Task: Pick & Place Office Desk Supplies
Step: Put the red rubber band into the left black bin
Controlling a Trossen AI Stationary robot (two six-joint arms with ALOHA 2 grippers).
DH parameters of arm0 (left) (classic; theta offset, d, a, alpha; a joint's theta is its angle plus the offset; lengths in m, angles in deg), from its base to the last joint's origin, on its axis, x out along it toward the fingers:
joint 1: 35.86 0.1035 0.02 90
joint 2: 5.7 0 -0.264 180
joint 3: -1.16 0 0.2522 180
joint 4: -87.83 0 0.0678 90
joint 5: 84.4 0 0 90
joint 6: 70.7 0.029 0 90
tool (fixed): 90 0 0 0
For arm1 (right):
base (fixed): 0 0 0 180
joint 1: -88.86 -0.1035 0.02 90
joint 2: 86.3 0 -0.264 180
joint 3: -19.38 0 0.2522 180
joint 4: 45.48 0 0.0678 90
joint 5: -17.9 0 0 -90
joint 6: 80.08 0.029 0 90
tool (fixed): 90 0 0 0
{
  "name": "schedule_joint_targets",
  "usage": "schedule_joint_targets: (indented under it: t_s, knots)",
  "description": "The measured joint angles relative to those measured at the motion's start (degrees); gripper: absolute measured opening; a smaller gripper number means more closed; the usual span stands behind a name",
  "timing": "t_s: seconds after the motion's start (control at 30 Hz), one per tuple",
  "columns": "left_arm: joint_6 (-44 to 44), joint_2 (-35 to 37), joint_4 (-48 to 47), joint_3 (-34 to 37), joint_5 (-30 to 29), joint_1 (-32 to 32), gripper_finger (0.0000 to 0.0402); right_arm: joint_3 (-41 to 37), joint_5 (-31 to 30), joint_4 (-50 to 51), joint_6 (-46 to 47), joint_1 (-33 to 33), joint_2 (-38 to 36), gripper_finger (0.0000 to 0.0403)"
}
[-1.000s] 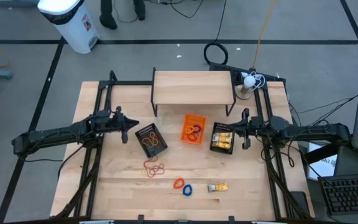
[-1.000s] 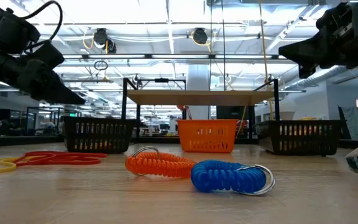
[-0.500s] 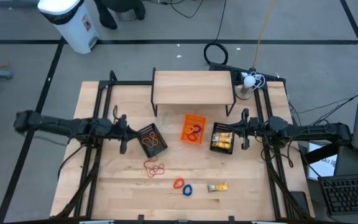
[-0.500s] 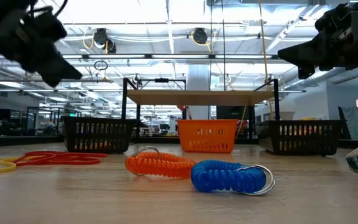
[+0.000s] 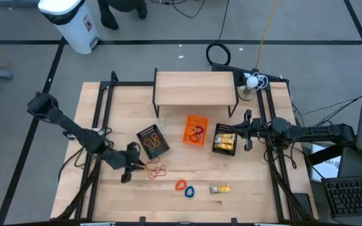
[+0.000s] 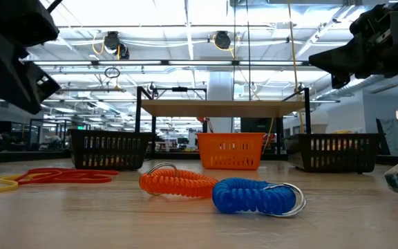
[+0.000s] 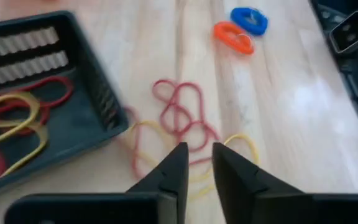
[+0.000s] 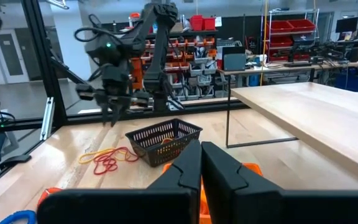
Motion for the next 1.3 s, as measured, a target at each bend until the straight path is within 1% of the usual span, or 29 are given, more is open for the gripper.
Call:
schedule_joint_targets:
  t_s: [0.1, 0.2, 0.27, 0.37, 0.43, 0.5, 0.57, 0.7, 0.8, 0.97, 1.1, 1.2, 1.3]
  knots:
    - [0.61, -5.51, 0.66, -3.81, -0.19, -0.06, 0.0117, 0.00, -0.02, -0.09, 0.00, 0.00, 0.00, 0.0004]
    - [4.88, -11.20, -3.13, -10.23, -0.30, -0.02, 0.0150, 0.00, -0.06, -0.10, -0.02, 0.00, 0.00, 0.0004]
    - [8.48, -15.15, -7.18, -15.43, -0.64, 0.24, 0.0166, 0.00, -0.08, -0.10, -0.02, 0.00, 0.00, 0.0004]
    - [13.68, -20.91, -13.32, -22.96, -3.26, 1.47, 0.0177, 0.00, -0.09, 0.01, -0.02, 0.00, 0.02, 0.0004]
    - [16.87, -24.27, -16.64, -26.69, -3.47, 2.64, 0.0178, 0.00, -0.09, 0.08, -0.02, 0.00, 0.02, 0.0004]
    - [19.55, -27.30, -18.33, -29.54, -2.46, 3.84, 0.0178, 0.00, -0.07, 0.09, -0.02, 0.00, 0.02, 0.0004]
    - [22.00, -29.82, -19.54, -31.62, 0.56, 5.08, 0.0175, 0.00, -0.07, 0.15, -0.06, 0.00, 0.02, 0.0004]
    - [23.87, -34.08, -20.77, -34.22, 5.60, 7.48, 0.0163, 0.00, -0.07, 0.51, -0.53, 0.00, 0.02, 0.0004]
    - [23.98, -36.31, -22.19, -34.74, 7.31, 9.31, 0.0157, 0.00, -0.07, 0.81, -0.87, 0.00, 0.02, 0.0004]
    - [23.96, -38.58, -23.62, -34.74, 8.69, 11.59, 0.0163, 0.00, -0.06, 0.92, -0.90, 0.00, 0.02, 0.0004]
    - [24.75, -40.06, -23.76, -34.74, 8.96, 12.06, 0.0168, 0.00, -0.05, 0.94, -0.87, 0.00, 0.02, 0.0004]
    - [25.34, -40.90, -23.38, -34.83, 10.03, 12.06, 0.0161, 0.00, -0.07, 0.94, -0.87, 0.00, 0.02, 0.0004]
    - [25.48, -41.00, -23.29, -34.89, 10.81, 12.12, 0.0146, 0.00, -0.11, 0.92, -0.87, 0.00, 0.00, 0.0004]
